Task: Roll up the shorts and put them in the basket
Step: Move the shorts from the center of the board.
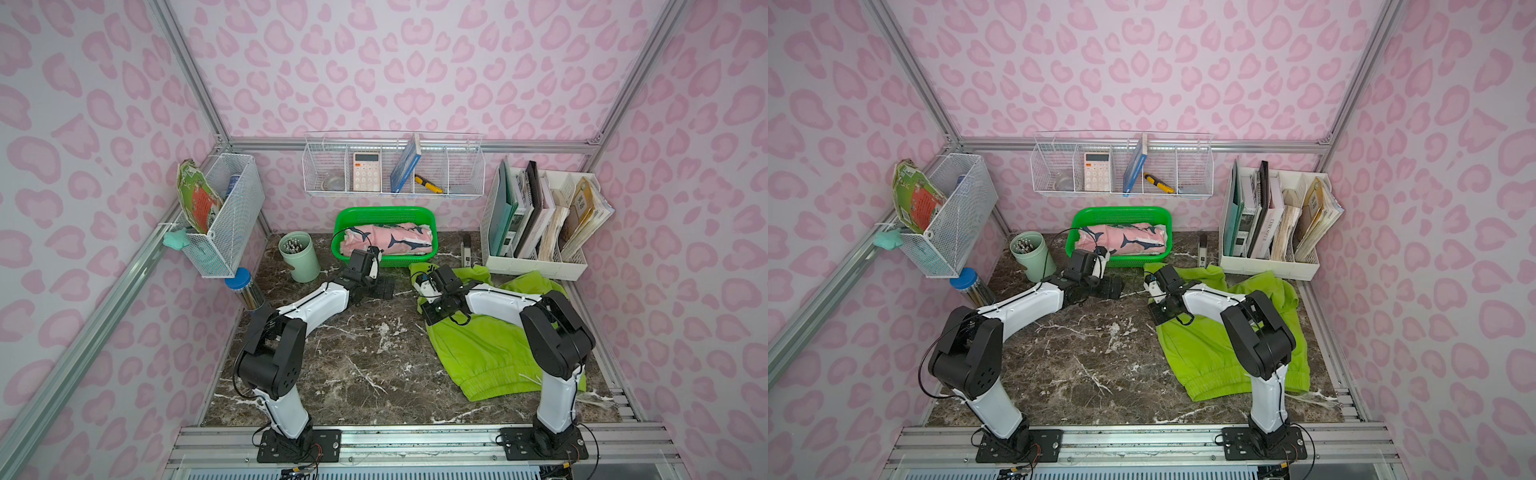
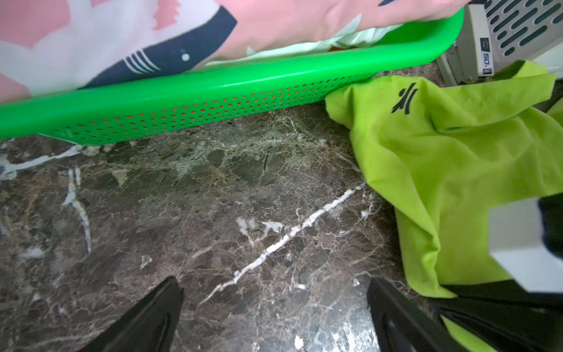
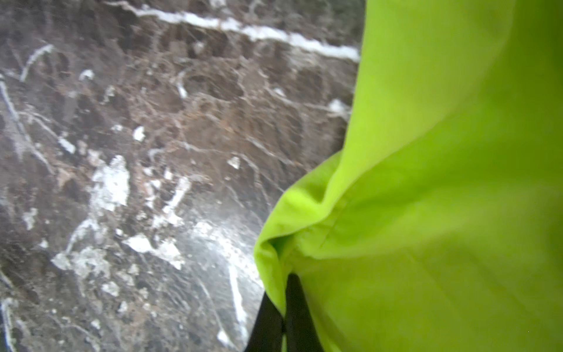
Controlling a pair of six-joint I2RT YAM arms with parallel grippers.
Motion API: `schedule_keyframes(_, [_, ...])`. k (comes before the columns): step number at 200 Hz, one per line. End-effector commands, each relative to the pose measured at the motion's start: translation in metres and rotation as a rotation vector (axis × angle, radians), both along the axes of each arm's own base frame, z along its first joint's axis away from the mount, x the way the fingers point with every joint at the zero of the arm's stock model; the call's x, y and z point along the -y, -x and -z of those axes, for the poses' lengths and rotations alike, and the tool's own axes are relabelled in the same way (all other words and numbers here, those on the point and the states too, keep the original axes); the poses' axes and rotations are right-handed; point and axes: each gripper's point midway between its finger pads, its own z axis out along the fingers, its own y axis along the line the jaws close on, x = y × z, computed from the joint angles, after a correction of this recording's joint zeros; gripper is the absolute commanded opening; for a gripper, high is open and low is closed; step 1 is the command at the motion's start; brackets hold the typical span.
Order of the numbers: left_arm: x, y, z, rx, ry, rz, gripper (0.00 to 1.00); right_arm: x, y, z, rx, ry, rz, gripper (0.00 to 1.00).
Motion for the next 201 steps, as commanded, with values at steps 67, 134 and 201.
schedule_keyframes(67, [0.016, 0.013, 0.003, -0.078, 0.02, 0.062, 0.99, 0.019, 0.026, -0.048, 0.079, -0.011, -0.046, 0.72])
schedule_keyframes(134, [0.084, 0.029, 0.024, -0.147, 0.001, 0.234, 0.99, 0.076, 0.103, -0.021, -0.028, 0.132, -0.023, 0.75])
schedule_keyframes(201, [0.089, 0.042, 0.059, -0.258, -0.034, 0.238, 0.99, 0.064, 0.142, -0.024, -0.117, 0.178, -0.033, 0.81])
